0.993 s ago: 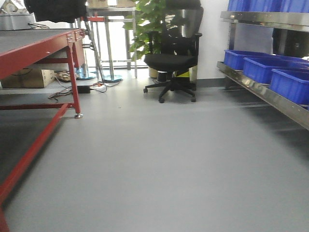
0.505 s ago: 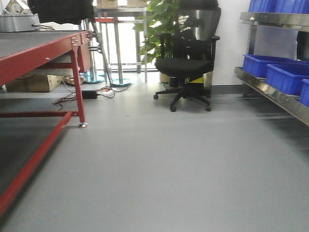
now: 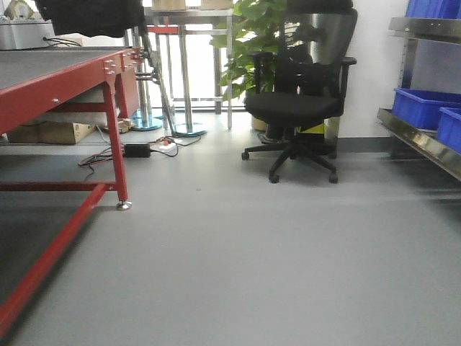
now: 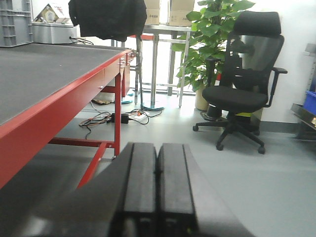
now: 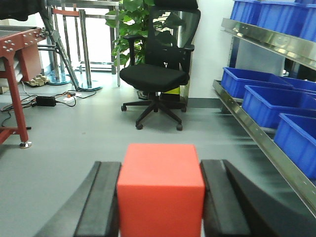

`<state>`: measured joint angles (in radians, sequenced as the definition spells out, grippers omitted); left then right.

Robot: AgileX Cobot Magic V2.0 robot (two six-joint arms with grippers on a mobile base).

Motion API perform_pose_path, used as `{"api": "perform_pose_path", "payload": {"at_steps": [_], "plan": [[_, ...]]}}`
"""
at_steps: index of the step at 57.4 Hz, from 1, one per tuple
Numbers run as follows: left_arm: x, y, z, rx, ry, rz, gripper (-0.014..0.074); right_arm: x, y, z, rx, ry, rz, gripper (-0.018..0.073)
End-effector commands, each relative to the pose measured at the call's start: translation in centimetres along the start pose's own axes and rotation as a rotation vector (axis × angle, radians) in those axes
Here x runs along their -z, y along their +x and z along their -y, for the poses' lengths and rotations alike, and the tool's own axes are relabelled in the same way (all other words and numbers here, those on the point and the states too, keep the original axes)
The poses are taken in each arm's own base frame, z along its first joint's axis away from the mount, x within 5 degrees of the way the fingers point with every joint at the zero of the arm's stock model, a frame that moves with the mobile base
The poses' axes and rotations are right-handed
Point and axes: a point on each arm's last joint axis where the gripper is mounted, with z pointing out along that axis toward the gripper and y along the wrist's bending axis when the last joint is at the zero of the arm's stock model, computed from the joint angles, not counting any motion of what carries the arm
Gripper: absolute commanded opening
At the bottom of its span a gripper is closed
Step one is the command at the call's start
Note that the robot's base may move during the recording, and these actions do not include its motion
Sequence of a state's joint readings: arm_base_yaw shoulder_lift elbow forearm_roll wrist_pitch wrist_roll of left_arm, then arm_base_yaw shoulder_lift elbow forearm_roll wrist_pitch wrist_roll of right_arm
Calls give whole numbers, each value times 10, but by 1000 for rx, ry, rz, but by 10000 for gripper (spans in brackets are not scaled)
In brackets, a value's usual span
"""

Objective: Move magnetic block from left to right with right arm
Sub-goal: 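Drive the base away from the table carrying the cube in the right gripper, then turn the base past the chair and plant toward the other table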

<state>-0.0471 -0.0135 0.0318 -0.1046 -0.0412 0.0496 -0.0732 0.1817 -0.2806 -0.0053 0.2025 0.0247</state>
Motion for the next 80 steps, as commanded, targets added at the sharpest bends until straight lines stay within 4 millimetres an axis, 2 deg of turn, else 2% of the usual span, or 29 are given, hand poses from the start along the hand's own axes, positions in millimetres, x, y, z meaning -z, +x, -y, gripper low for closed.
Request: {"api": "perform_pose_path", "payload": {"at_steps": [1,80], "plan": [[1,-8,0,3,2,97,-126,0,-17,0,17,7,104,253],[1,-8,0,3,2,97,-126,0,-17,0,17,7,103,253]]}}
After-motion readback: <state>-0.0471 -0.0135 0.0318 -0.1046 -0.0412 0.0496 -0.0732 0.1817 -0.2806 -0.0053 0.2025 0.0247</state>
